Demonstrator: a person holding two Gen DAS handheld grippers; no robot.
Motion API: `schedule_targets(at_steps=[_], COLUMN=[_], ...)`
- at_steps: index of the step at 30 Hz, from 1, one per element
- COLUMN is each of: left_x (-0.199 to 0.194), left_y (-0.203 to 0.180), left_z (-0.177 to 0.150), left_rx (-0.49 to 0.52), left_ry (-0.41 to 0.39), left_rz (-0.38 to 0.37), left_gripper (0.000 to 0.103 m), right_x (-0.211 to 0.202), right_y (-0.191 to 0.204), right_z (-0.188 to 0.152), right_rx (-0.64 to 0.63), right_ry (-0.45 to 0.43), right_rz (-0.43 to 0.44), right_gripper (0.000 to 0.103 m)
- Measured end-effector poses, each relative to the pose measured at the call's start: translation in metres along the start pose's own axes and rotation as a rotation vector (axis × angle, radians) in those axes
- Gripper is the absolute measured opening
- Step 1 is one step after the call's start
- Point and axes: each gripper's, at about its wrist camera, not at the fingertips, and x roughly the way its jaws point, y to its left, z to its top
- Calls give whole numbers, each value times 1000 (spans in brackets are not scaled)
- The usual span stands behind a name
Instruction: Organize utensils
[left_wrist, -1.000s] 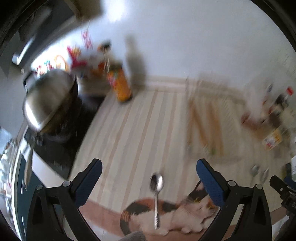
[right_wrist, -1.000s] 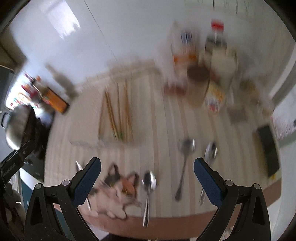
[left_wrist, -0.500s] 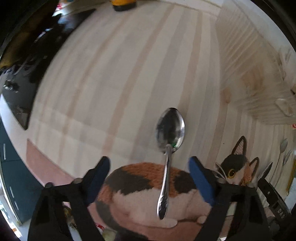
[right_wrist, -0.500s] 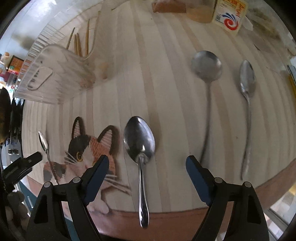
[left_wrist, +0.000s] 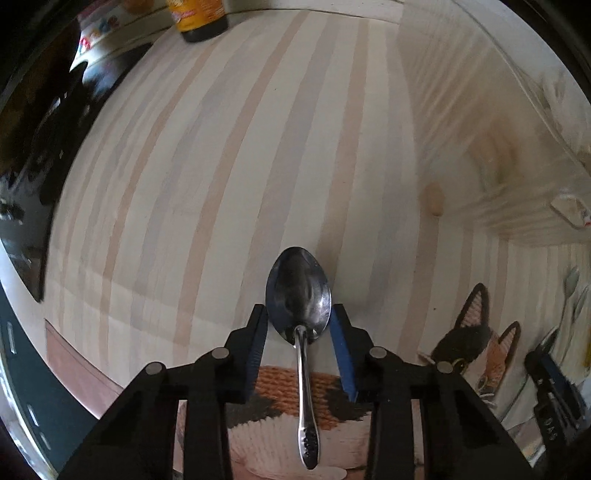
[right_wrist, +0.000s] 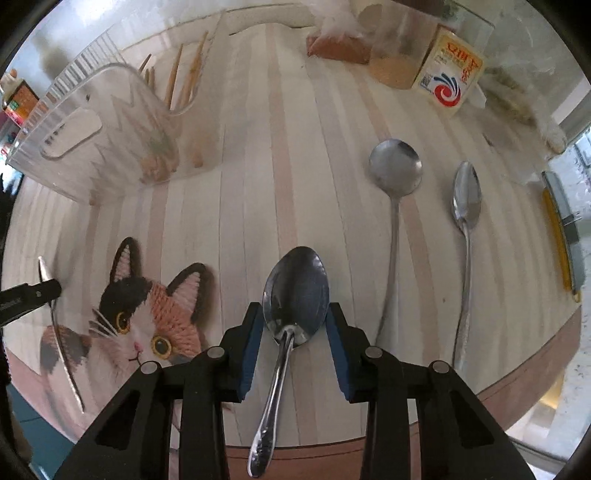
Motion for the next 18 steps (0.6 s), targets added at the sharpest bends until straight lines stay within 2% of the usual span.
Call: schedule_targets(at_steps=[7, 14, 18], left_x=[-1, -24, -32], left_y=[-16, -15, -20], left_z=[-3, -20, -27], left_rx=[40, 67, 101], left_ry=[-1, -15, -35], left_rz=[-5, -26, -8], left_gripper=[31, 31, 31], right_x=[5, -3, -7], right_y=[-10, -35, -39], right_z=[-2, 12, 13], right_rx=[12, 40, 27], right_ry=[7, 4, 1], right_rz=[17, 39, 33], right_gripper=[37, 37, 37])
